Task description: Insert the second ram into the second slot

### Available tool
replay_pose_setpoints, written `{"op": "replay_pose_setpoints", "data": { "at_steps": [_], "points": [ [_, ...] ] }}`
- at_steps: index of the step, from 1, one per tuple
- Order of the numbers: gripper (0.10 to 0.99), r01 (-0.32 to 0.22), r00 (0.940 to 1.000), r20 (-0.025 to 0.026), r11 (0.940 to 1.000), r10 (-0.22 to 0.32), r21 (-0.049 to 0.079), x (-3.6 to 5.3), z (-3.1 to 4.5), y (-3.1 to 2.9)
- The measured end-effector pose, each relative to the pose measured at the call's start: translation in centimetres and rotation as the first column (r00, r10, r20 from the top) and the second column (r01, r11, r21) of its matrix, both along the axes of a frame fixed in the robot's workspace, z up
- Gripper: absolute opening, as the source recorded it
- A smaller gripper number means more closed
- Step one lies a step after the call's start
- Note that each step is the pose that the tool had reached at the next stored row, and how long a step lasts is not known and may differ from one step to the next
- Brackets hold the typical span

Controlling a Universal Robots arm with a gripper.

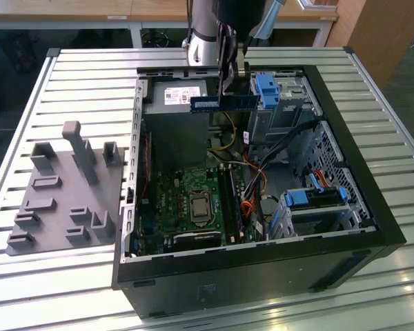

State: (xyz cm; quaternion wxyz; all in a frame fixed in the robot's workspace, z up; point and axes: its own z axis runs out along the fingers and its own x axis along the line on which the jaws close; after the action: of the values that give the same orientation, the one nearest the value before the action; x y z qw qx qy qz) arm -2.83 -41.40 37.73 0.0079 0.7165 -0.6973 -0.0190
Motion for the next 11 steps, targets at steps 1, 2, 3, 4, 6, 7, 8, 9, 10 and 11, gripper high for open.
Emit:
{"op": "replay_pose_setpoints", "data": {
  "at_steps": [1, 2, 3, 4, 6, 7, 8, 9, 10, 11],
  "points": [
    [0.137, 0.0, 1.0, 0.0, 1.0, 0.0, 0.0, 0.0, 0.0, -0.03],
    [0.137, 0.0, 1.0, 0.0, 1.0, 0.0, 0.0, 0.0, 0.0, -0.07],
    [0.137, 0.0, 1.0, 0.0, 1.0, 0.0, 0.0, 0.0, 0.0, -0.1],
    [0.137, 0.0, 1.0, 0.0, 1.0, 0.0, 0.0, 0.0, 0.0, -0.12],
    [0.137, 0.0, 1.0, 0.0, 1.0, 0.0, 0.0, 0.0, 0.0, -0.17],
    [0.137, 0.0, 1.0, 0.0, 1.0, 0.0, -0.001, 0.0, 0.0, -0.19],
    [0.137, 0.0, 1.0, 0.0, 1.0, 0.0, -0.001, 0.0, 0.0, -0.21],
    [0.137, 0.0, 1.0, 0.0, 1.0, 0.0, -0.001, 0.0, 0.0, -0.23],
    [0.137, 0.0, 1.0, 0.0, 1.0, 0.0, -0.001, 0.0, 0.0, -0.25],
    [0.137, 0.0, 1.0, 0.0, 1.0, 0.0, -0.001, 0.0, 0.0, -0.27]
  ]
}}
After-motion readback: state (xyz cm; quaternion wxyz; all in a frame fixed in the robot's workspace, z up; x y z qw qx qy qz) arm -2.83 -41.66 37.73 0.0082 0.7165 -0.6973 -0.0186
